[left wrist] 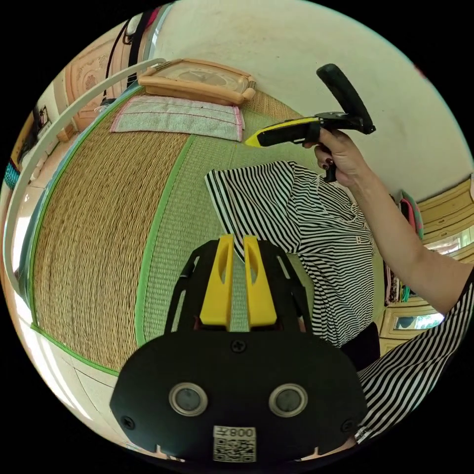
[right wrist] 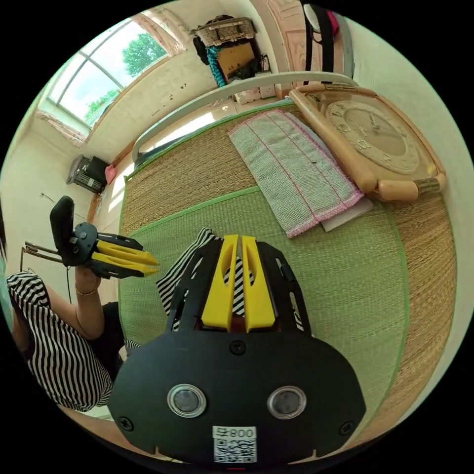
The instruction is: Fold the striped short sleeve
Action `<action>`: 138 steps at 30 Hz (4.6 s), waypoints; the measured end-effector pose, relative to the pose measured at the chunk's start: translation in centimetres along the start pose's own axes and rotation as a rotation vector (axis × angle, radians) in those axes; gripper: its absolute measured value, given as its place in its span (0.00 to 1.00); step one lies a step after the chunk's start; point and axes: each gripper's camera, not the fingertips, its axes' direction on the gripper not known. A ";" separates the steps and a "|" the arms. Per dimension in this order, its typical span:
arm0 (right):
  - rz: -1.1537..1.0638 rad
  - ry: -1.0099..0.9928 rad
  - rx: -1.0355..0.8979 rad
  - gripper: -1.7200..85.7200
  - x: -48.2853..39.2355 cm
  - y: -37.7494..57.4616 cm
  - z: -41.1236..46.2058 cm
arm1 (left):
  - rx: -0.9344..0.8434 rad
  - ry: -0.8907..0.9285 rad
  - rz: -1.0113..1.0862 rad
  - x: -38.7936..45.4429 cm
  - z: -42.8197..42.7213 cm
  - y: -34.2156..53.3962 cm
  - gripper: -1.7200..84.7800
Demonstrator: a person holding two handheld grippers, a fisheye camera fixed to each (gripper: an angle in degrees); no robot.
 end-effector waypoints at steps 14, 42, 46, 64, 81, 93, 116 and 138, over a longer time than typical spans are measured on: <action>0.660 0.098 0.207 0.06 5.6 42.2 -3.6 | 0.068 0.188 0.210 5.9 2.5 -4.2 0.06; 1.057 0.335 0.306 0.04 15.4 71.0 5.7 | 0.056 0.002 0.263 18.5 4.6 -21.7 0.04; 1.063 0.345 0.304 0.03 16.7 72.4 6.6 | 0.048 -0.020 0.266 19.8 4.8 -24.2 0.04; 1.054 0.272 0.361 0.06 12.9 81.5 11.0 | 0.021 -0.015 0.233 23.3 2.8 -26.1 0.08; 1.155 0.353 0.327 0.02 17.5 83.7 13.0 | 0.026 -0.123 0.174 27.7 3.1 -35.3 0.03; 0.891 0.350 0.341 0.02 17.0 72.9 14.2 | 0.051 0.033 0.403 37.3 4.7 -38.5 0.02; 0.826 0.305 0.301 0.11 20.5 63.8 16.8 | 0.034 0.075 0.485 43.9 6.8 -45.3 0.11; 0.890 0.281 0.320 0.03 26.1 60.6 13.7 | 0.069 0.126 0.353 43.5 7.8 -50.9 0.05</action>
